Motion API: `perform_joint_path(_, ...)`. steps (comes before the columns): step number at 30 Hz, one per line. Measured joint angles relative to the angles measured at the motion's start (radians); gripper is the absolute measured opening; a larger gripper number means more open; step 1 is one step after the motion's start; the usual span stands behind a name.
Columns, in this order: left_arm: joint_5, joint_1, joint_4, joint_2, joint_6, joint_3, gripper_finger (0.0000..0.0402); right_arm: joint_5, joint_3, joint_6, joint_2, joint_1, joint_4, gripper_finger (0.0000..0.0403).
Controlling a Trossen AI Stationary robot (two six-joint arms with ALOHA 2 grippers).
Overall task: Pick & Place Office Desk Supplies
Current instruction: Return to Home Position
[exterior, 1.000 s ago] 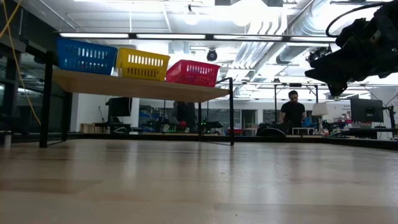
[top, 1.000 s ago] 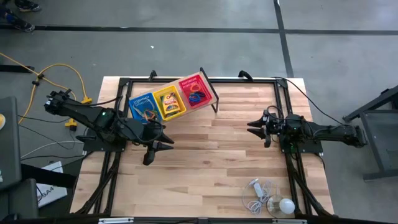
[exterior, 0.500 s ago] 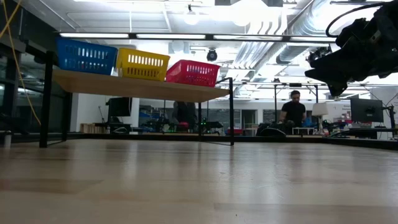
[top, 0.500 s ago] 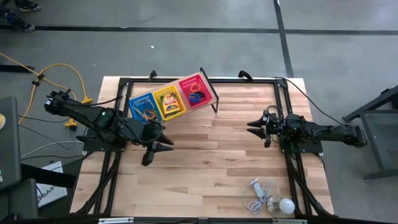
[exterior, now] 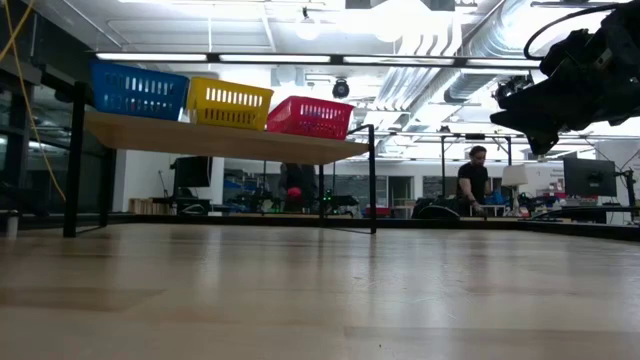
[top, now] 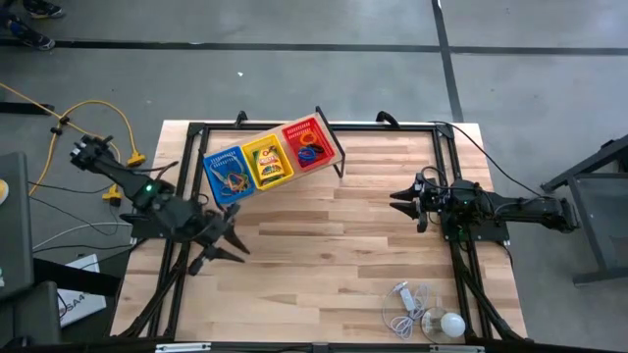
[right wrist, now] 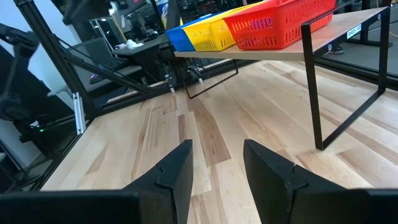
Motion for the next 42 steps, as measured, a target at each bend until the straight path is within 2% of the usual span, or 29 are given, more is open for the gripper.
perform_joint_path(8,-0.094,-0.090,0.193,-0.179,0.031,-0.248,0.0094,0.000,0.000,0.000,0.000,0.000,0.000,0.0130)
perform_joint_path(13,-0.098,-0.107,0.304,-0.287,0.056,-0.391,0.0094,0.000,0.000,0.000,0.000,0.000,0.000,0.0130)
perform_joint_path(18,-0.098,-0.098,0.327,-0.421,0.061,-0.492,0.0094,0.000,0.000,0.000,0.000,0.000,0.001,0.0130)
perform_joint_path(30,-0.097,-0.036,0.325,-0.733,0.060,-0.659,0.0094,0.000,0.000,0.000,0.000,0.000,0.000,0.0130)
perform_joint_path(36,-0.097,-0.035,0.323,-0.804,0.059,-0.682,0.0094,0.000,0.000,0.000,0.000,0.000,0.001,0.0130)
perform_joint_path(42,-0.069,-0.039,0.333,-0.806,0.051,-0.695,0.0094,0.000,0.000,0.000,0.000,0.000,0.001,0.0130)
